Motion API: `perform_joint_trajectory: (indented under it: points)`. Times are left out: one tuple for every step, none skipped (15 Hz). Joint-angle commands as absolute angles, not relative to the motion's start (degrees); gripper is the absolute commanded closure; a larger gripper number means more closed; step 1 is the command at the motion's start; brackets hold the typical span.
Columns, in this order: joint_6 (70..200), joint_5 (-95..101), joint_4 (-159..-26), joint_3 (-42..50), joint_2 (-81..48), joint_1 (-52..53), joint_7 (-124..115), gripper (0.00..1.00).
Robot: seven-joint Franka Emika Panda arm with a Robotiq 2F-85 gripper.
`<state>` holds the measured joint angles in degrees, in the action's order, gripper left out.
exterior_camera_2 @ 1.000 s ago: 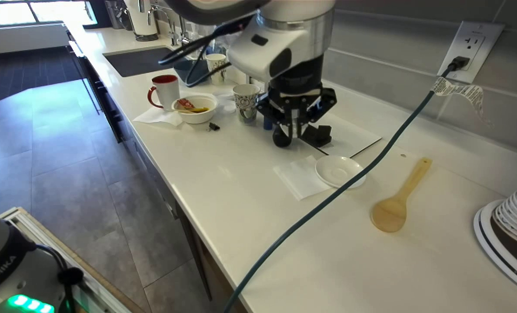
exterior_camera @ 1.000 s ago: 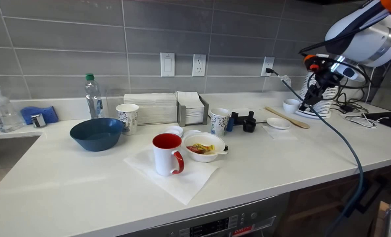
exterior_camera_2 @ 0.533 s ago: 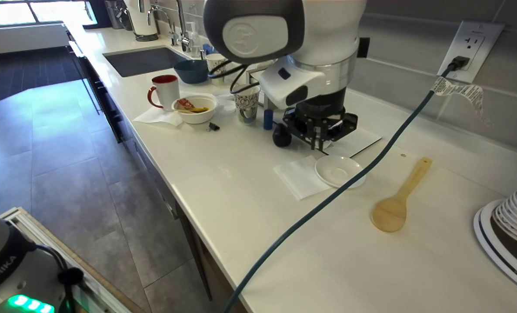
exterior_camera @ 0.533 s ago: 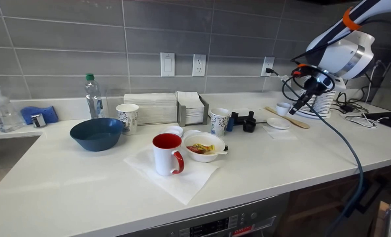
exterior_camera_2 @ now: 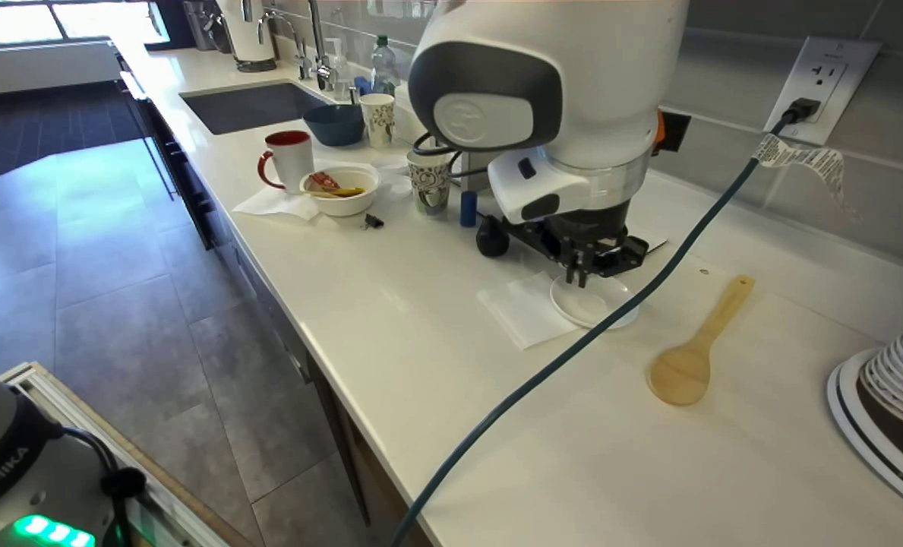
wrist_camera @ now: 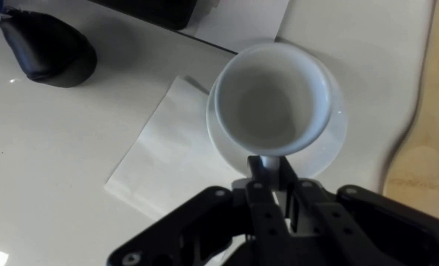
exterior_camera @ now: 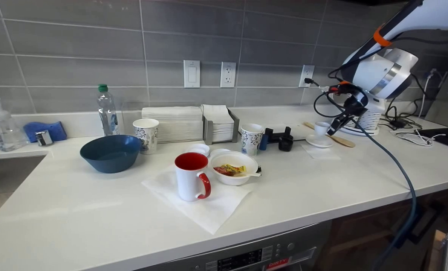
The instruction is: Move the small mug and put it on the white plate on the right
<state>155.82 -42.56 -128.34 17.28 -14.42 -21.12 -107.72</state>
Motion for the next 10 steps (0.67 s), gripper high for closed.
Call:
perform_joint_trajectory:
  points:
    - [157.07,-46.86,-125.4,17.4,-18.07,-21.42,-108.07,0.97]
    - [156.99,-47.59,-125.03,17.42,-18.78,-21.55,-107.9,0.97]
    - [156.97,-48.12,-124.74,17.47,-19.39,-21.63,-107.74,0.97]
    - [157.21,-48.67,-124.48,17.45,-20.0,-21.72,-107.47,0.97]
    - [157.55,-49.58,-124.16,17.29,-20.59,-21.88,-106.85,0.97]
    - [157.52,-50.23,-123.87,17.3,-21.03,-21.93,-106.65,0.97]
    - [157.65,-50.56,-123.63,17.33,-21.53,-21.89,-106.49,0.97]
    - [157.59,-50.81,-123.47,17.37,-21.89,-21.86,-106.51,0.97]
    - [157.84,-51.25,-123.22,17.3,-22.24,-21.86,-106.26,0.97]
    - [157.88,-51.61,-122.99,17.26,-22.57,-21.89,-106.05,0.97]
